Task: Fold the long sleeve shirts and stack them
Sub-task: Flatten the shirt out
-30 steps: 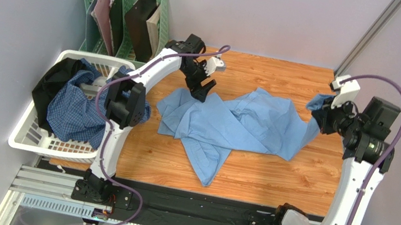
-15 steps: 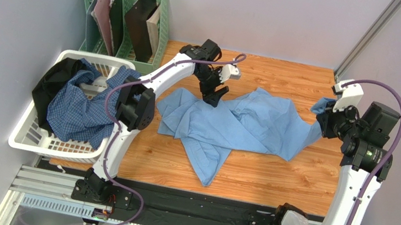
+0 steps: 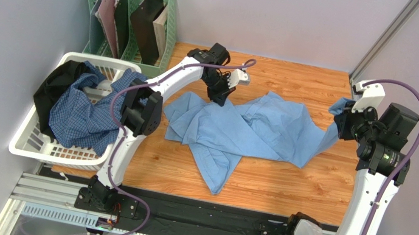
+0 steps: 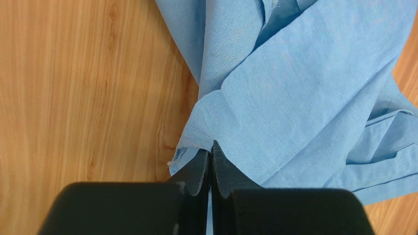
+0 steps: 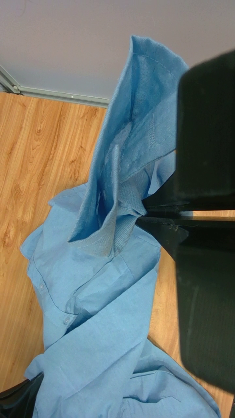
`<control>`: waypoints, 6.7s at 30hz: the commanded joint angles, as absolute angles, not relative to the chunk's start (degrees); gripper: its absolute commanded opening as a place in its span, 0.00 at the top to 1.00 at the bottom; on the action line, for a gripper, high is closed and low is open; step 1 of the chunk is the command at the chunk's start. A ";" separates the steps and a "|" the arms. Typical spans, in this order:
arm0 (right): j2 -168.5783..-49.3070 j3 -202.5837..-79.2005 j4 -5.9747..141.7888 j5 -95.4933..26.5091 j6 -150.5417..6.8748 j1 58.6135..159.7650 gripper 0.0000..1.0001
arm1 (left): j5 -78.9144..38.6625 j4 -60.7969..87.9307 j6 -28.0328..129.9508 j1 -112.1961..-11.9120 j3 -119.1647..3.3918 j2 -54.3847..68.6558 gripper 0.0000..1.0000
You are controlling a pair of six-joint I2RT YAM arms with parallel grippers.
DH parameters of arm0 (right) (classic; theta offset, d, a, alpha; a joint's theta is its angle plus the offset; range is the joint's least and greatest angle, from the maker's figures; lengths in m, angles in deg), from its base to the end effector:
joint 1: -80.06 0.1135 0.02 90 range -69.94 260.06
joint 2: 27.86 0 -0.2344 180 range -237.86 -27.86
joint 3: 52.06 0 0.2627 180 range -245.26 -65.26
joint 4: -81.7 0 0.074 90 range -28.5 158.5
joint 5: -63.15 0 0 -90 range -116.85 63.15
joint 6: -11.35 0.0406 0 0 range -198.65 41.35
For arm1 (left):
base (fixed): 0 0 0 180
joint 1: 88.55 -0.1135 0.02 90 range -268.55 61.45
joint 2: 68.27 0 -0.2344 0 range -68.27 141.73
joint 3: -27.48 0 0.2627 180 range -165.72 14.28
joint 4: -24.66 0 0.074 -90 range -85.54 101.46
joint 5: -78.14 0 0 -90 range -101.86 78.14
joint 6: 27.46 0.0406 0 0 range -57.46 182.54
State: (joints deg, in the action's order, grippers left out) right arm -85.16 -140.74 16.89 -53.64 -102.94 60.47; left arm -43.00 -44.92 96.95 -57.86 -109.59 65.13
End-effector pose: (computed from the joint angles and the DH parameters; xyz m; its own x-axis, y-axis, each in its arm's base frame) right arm 0.2036 -0.0531 0.3868 -0.4504 -0.2295 -0.8628 -0.2637 0.9575 -0.1170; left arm 0.4086 -0.2669 0.2013 -0.2982 0.7395 -0.6035 0.9538 0.2550 -0.1588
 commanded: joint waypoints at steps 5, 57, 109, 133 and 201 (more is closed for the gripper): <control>-87.27 -144.00 29.02 -47.43 -92.20 57.13 1.00 | -45.53 -40.75 92.78 -59.11 -108.59 51.54 1.00; -96.58 -102.01 33.05 -42.95 -124.70 98.07 0.32 | -32.25 -29.41 78.53 -77.22 -89.69 43.17 1.00; -79.26 -165.38 55.31 -21.83 -96.40 65.12 1.00 | -38.59 -18.06 73.35 -63.33 -90.92 -1.05 1.00; -105.82 -132.10 -7.73 -56.16 -132.44 71.53 0.08 | -26.63 -21.06 73.17 -72.38 -92.33 42.29 1.00; -122.75 -177.81 56.80 -16.33 -108.61 75.55 1.00 | -32.80 -8.75 61.39 -74.05 -82.39 27.33 1.00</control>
